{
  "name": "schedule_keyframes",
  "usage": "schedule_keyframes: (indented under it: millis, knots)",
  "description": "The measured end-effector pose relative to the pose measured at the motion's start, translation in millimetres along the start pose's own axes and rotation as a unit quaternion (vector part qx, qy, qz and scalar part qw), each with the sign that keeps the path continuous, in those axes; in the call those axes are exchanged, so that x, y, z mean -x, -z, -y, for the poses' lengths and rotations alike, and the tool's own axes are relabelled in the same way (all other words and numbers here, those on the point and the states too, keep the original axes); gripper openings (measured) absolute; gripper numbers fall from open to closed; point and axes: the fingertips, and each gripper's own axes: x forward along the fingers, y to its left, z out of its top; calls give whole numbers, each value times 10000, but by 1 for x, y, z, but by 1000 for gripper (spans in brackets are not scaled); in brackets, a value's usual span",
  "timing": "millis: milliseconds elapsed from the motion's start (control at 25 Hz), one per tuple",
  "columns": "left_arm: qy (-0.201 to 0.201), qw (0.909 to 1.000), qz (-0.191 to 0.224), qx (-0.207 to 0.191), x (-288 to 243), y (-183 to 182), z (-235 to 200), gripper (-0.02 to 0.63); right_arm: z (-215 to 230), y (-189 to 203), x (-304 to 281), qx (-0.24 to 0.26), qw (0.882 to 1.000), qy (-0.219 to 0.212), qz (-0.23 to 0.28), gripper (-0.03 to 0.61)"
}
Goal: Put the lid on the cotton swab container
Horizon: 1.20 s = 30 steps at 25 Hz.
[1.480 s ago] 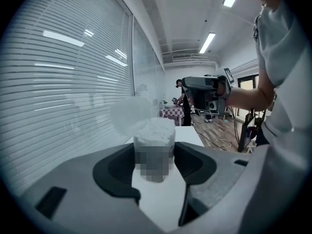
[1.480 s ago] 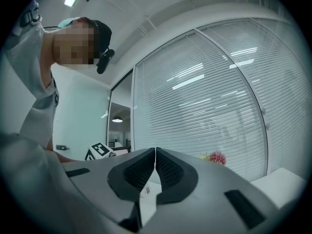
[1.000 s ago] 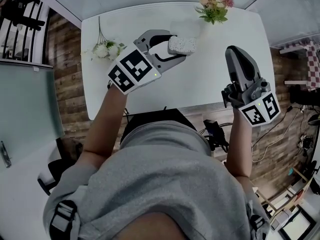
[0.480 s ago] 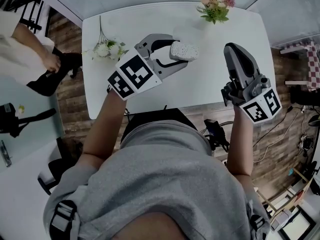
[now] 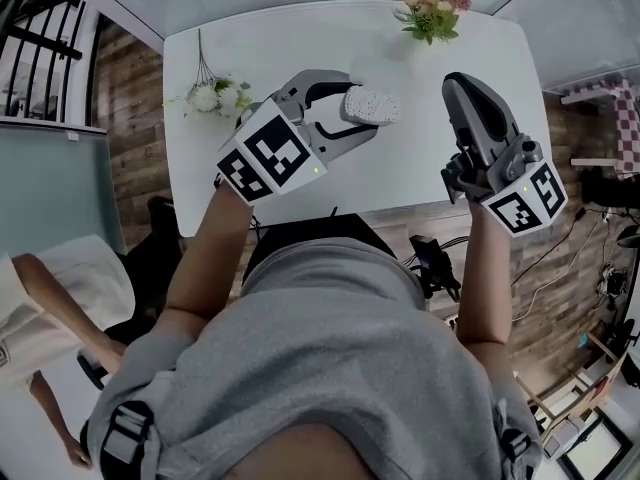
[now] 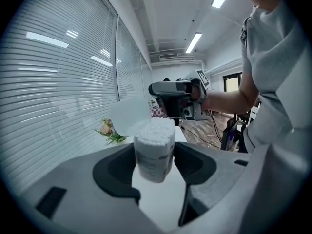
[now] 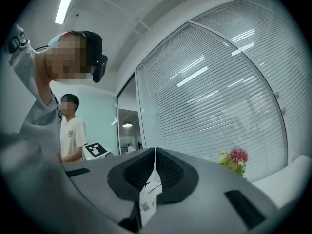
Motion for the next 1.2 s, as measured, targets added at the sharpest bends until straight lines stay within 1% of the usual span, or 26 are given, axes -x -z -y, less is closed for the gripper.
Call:
schedule_keyframes:
  millis: [160,280,440,680,800,920,1200]
  knots:
    - [-4,10000,-35,-78,-2,1,3,244,3,5,-5,17,10000,17,-96,28]
    - [8,9999,-66,-99,-4,3,5,244,8,11,-9,-69,9998,19,-181,28]
    - [58,9999,-30,-107,-7,1,8,244,10,18,-14,-189,9992,-78,-332,26]
    - [91,9999,-33,-91,-7,2,13,244,9,20,-21,-227,9983,-196,-504,28]
    - [63,9997,-83,-200,-8,5,14,244,9,23,-25,-271,9974,-301,-602,28]
    - [15,9992,-202,-335,-10,9,15,244,9,25,-25,-253,9972,-287,-643,28]
    - [50,9995,-180,-260,-11,12,15,244,14,30,-29,-249,9962,-281,-783,28]
